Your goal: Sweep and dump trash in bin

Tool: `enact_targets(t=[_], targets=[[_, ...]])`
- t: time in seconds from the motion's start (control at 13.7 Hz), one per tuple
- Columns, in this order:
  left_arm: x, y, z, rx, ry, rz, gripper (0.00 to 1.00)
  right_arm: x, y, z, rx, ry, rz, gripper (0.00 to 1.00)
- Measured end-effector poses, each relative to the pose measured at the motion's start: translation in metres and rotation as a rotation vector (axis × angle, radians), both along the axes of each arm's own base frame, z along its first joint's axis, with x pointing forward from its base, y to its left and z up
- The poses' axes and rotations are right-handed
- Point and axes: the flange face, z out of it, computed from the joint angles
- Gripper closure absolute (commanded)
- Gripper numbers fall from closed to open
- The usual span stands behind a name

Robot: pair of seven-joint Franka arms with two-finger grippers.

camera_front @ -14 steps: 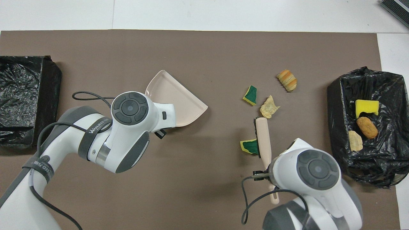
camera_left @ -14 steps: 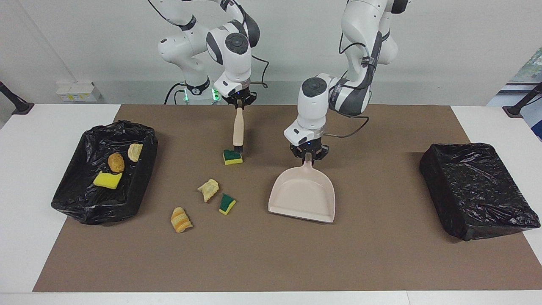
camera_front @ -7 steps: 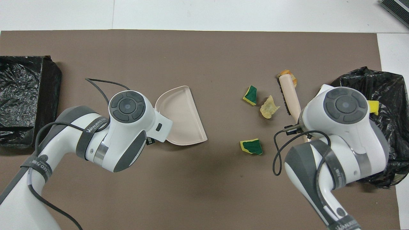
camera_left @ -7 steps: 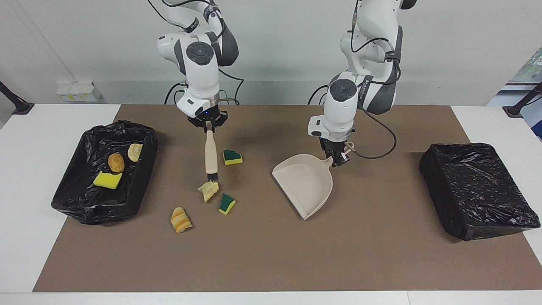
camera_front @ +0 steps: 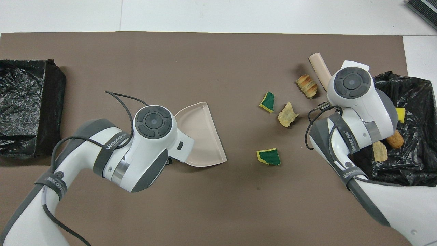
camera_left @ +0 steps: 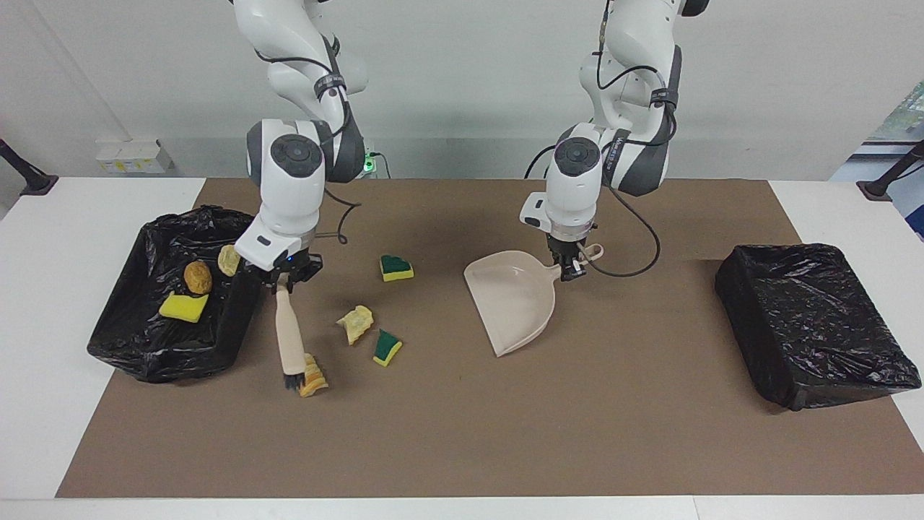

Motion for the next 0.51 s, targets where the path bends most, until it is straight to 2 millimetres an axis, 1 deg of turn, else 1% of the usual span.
enact_targets(t=[0.07, 0.15, 0.22, 0.29, 0.51], targets=[[-0.009, -0.004, -0.001, 0.006, 0.003, 0.007, 1.00, 0.004, -0.006, -0.014, -0.004, 0.003, 0.006, 1.00], [-0.017, -0.005, -0.003, 0.012, 0.008, 0.012, 1.00, 0.005, -0.009, -0.022, -0.006, 0.015, 0.003, 1.00], [-0.024, -0.006, -0.004, 0.018, 0.011, 0.023, 1.00, 0.003, -0.007, -0.023, -0.010, 0.028, 0.001, 1.00], [-0.031, -0.007, -0.005, 0.025, 0.012, 0.039, 1.00, 0.000, -0.001, -0.022, -0.018, 0.047, 0.001, 1.00], [-0.054, -0.012, -0.008, 0.042, 0.015, 0.069, 1.00, -0.024, 0.033, -0.026, 0.028, 0.106, -0.017, 1.00]])
